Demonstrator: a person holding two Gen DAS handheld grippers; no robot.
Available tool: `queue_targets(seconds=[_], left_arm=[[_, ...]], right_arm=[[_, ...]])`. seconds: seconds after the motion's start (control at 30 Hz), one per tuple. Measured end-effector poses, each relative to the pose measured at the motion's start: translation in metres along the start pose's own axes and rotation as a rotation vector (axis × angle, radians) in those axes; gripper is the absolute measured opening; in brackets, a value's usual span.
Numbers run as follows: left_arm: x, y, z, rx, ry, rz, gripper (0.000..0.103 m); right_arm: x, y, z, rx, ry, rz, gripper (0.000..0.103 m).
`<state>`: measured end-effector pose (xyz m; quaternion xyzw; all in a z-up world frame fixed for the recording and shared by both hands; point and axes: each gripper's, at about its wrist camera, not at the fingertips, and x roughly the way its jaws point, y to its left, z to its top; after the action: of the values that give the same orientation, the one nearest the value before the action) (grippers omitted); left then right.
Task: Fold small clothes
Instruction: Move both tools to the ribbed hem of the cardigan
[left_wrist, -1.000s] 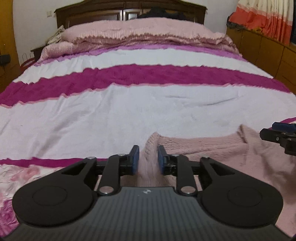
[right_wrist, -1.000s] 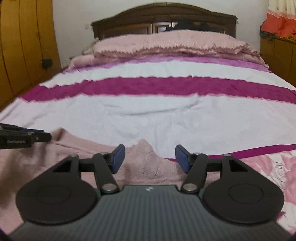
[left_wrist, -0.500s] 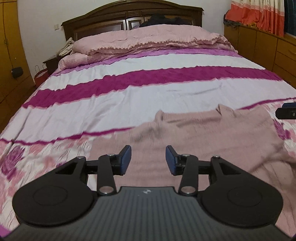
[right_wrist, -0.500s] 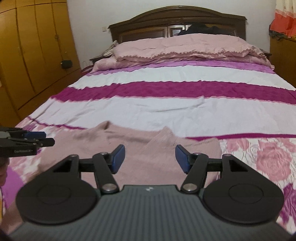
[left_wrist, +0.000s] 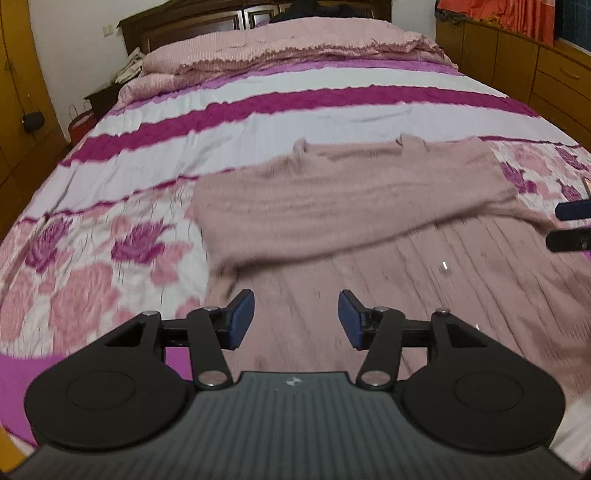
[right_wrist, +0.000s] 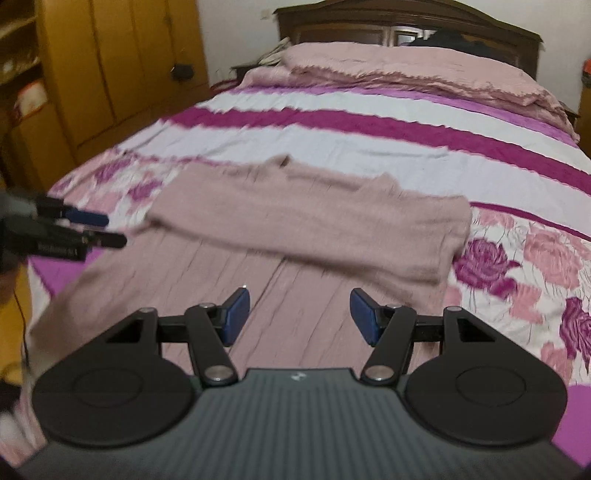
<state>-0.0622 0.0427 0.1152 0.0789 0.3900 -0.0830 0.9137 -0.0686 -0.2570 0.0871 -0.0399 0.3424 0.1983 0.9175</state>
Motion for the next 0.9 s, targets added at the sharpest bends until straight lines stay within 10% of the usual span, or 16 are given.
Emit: queue_targets(seconds=[0.6,0.9], left_arm=[[-0.064,-0.022,-0.089,0.067,0.054,-0.057,0.074],[-0.056,-0.055,-0.114,0.274,0.118,-0.054,0.075]], right_arm=[[-0.040,0.045,-0.062,-0.136,0.092,0.045,0.062],[-0.046,0.061,-0.077,-0.259,0.167,0.023,0.062]])
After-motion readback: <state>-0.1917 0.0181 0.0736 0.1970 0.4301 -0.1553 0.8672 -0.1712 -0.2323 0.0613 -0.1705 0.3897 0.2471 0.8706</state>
